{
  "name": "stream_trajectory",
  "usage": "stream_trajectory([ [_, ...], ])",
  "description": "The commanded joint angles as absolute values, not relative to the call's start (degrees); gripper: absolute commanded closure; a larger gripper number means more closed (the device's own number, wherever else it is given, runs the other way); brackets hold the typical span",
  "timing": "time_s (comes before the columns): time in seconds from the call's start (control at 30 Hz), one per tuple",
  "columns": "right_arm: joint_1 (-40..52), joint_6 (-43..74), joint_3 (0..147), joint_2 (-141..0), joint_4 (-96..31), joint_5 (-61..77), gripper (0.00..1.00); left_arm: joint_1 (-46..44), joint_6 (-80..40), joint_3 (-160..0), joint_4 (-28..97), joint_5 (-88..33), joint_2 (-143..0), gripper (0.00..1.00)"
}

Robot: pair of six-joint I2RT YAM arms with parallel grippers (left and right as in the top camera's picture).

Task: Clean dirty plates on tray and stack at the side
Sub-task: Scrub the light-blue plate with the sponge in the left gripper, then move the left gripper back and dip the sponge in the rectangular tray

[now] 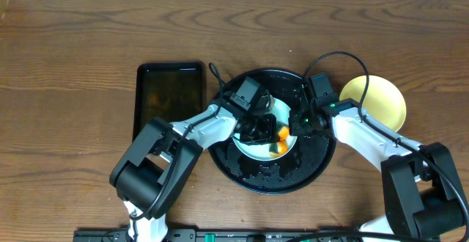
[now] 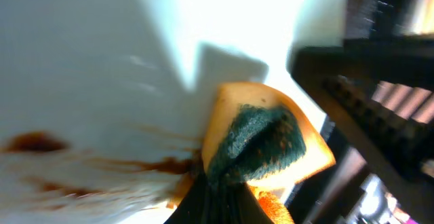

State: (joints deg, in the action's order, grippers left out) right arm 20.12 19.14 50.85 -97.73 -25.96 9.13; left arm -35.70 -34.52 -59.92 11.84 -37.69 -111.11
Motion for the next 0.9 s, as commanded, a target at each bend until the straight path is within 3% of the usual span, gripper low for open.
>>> stream_trajectory([
  [0.0,20.8,19.7,50.6,-97.1,-27.6,7.1,0.99,-32.8,-34.2,-59.5,16.0,-15.1,-112.5,0.92],
  [0.37,20.8,19.7,50.6,-97.1,-28.1,7.1,0.99,-28.6,-31.2,-60.0,22.5,0.9,-111.3,0.92],
  [0.57,20.8,19.7,50.6,-97.1,-28.1,7.1,0.99,-28.7,-24.1,-61.4,25.3,0.1,-104.8,0.93],
  [0.87,20.8,19.7,50.6,-97.1,-27.6,7.0,0.96,-28.6,-24.0,-61.4,29.5,0.1,-89.2,0.92],
])
